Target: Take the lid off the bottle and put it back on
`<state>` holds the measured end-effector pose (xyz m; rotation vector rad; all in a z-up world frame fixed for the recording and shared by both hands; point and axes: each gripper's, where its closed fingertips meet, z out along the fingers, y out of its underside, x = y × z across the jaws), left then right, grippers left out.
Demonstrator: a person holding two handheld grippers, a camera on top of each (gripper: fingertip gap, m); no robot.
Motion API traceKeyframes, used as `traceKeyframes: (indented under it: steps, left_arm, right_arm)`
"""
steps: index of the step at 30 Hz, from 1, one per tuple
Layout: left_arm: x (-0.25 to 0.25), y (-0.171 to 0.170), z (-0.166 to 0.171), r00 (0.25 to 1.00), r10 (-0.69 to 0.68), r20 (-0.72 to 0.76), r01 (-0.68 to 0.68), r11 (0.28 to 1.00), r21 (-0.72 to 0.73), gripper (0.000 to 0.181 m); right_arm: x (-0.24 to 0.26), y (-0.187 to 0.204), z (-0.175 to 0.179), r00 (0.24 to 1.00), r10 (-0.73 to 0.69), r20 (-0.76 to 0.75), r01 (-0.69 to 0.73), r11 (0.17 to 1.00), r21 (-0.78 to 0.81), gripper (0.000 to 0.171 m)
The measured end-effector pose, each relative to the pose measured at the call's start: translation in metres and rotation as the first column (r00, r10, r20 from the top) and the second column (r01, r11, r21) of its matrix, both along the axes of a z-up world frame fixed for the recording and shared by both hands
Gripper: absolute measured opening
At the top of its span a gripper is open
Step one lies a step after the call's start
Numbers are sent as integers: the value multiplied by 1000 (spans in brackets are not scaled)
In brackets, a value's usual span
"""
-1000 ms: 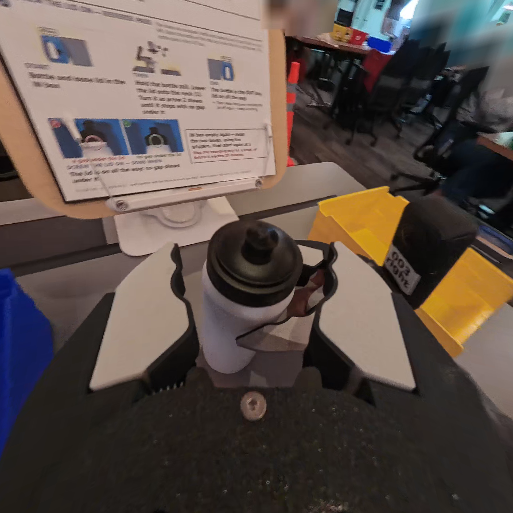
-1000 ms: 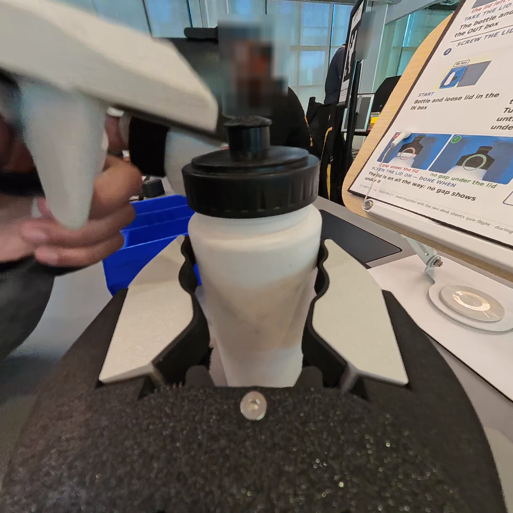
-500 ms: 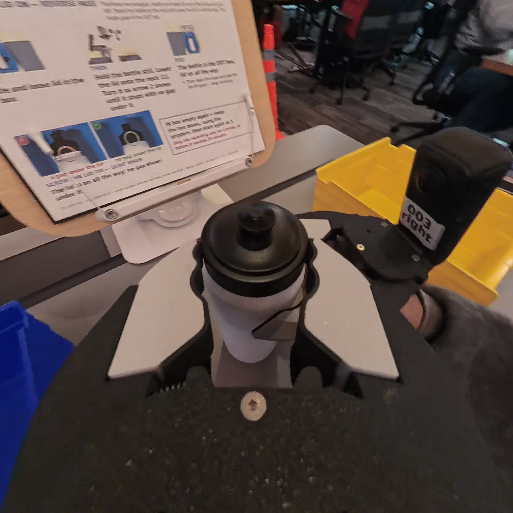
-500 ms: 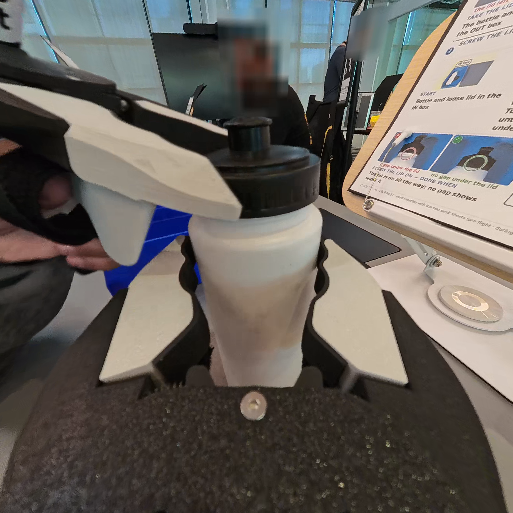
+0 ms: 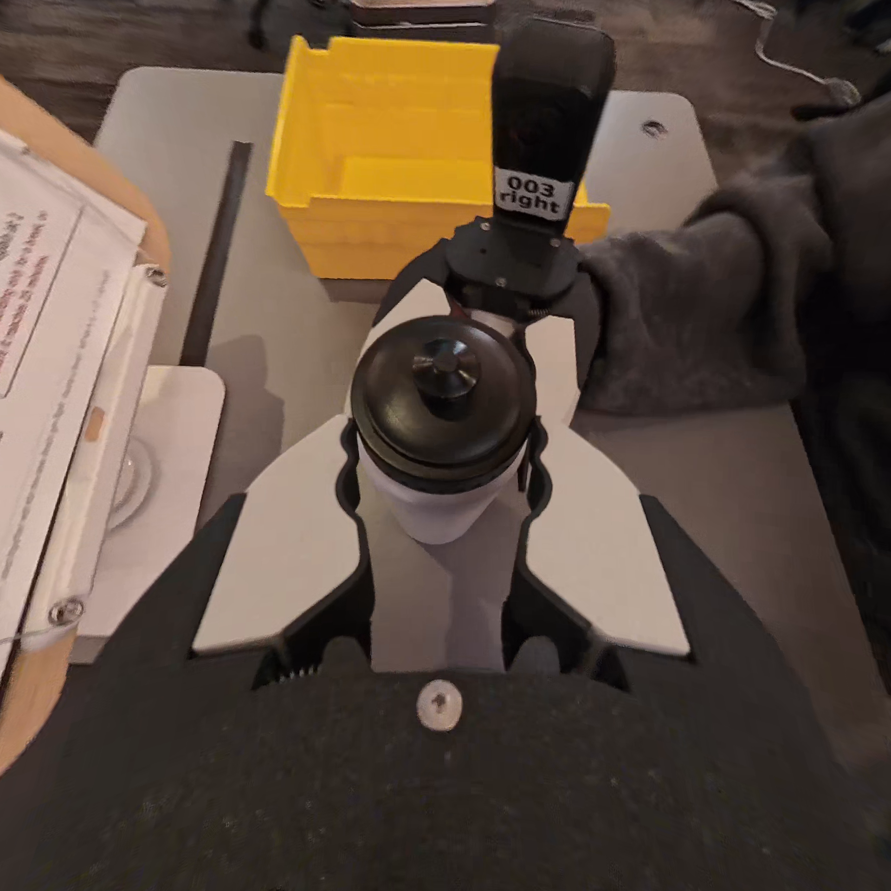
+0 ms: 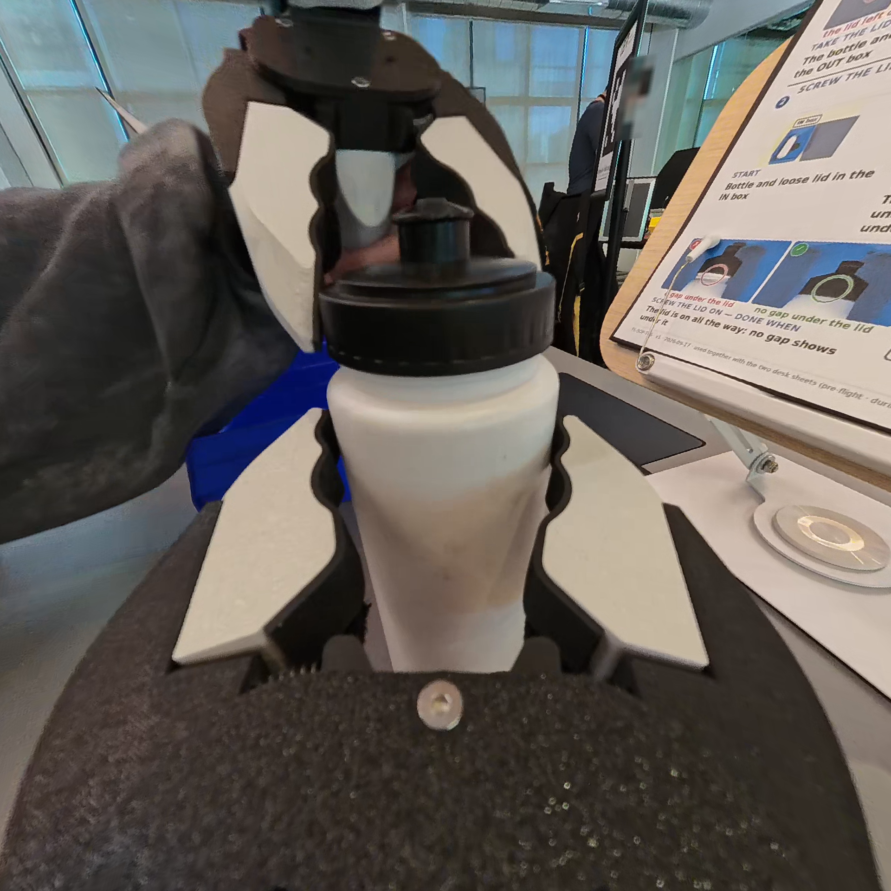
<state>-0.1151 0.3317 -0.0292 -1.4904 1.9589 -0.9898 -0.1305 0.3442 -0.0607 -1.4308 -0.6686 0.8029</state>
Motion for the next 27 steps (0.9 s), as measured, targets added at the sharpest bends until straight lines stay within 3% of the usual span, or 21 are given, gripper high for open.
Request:
traceKeyframes:
  steps: [5,10,13,16,20,22,25,27]
  left_arm:
    - [0,0,0,984,-179,-3,179,984,-8,67]
    - [1,-1,1,982,-175,66,178,983,-35,67]
    - [3,-4,6,994,-15,106,29,991,-130,72]
    - [10,-5,16,954,239,182,-206,961,-183,96]
    - [13,-6,16,756,610,235,-576,792,-203,97]
    - [9,-6,13,617,747,248,-726,662,-187,94]
    - [-1,-4,12,414,867,276,-875,463,-142,89]
    - [-5,-3,14,319,902,292,-917,371,-144,88]
  right_arm:
    - [0,0,0,1000,3,-9,-3,1000,2,84]
    - [1,0,1,1000,6,-15,-6,1000,5,84]
    - [0,0,1,1000,-1,-11,1,1000,9,84]
    - [-1,0,0,1000,-7,-5,7,1000,9,84]
    - [-2,1,0,1000,-17,-1,17,1000,11,84]
    - [-3,1,0,1000,-25,4,25,1000,10,84]
    - [-3,2,0,999,-35,8,35,999,6,84]
    - [-2,1,0,999,-35,9,35,999,5,84]
